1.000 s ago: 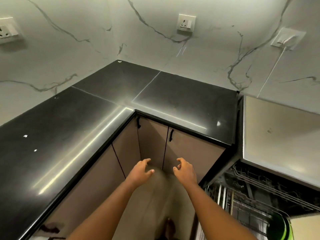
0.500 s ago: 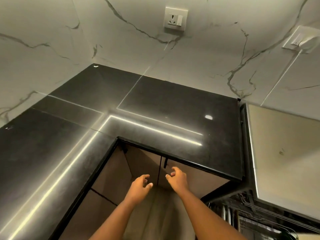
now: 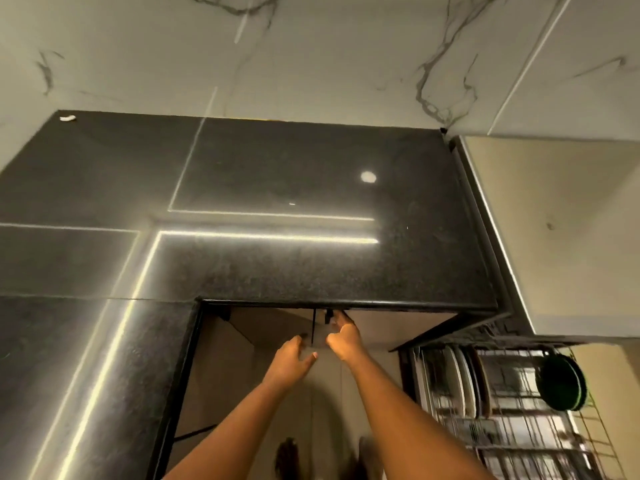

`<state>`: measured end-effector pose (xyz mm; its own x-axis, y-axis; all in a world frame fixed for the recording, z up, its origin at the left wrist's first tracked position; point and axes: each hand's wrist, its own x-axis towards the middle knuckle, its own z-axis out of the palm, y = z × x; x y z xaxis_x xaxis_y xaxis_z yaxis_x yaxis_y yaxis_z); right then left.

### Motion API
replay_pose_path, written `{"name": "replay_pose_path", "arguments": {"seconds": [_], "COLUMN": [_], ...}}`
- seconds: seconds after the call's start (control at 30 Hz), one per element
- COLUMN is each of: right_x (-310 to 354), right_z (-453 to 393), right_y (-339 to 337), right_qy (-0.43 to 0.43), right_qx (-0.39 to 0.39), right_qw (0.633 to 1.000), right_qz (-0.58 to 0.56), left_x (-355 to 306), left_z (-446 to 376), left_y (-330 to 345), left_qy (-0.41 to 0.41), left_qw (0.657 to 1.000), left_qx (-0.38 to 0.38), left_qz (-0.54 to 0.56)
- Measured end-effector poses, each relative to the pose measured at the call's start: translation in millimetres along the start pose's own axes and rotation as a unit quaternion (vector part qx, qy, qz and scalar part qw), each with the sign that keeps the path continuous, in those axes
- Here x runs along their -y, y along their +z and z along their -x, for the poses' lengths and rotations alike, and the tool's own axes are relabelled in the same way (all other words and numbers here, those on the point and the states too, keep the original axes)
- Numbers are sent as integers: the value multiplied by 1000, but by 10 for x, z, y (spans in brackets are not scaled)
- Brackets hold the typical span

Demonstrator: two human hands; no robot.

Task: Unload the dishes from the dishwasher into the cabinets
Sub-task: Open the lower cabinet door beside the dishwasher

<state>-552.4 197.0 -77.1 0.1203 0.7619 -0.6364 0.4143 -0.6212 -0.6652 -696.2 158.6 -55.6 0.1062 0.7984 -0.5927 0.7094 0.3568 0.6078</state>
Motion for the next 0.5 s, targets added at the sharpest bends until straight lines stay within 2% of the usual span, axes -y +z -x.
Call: {"name": "replay_pose_path", "arguments": {"seconds": [0.17, 0.37, 0.5], "right_x": [-229, -547, -829], "right_z": [313, 762, 1145], "right_y": [138, 86, 53], "right_qy": [-13, -20, -2], "right_qx": [-22, -25, -17], "right_qw": [1000, 999, 999], "right_qz": [-18, -7, 33], "left_x": [-19, -342, -274], "left_z": [-19, 182, 448], "left_y": [-17, -24, 217], "left_qy": [34, 86, 122], "left_qw": [999, 988, 989], "left_qx": [-12, -46, -23], "left_qz": [-7, 116, 80]}}
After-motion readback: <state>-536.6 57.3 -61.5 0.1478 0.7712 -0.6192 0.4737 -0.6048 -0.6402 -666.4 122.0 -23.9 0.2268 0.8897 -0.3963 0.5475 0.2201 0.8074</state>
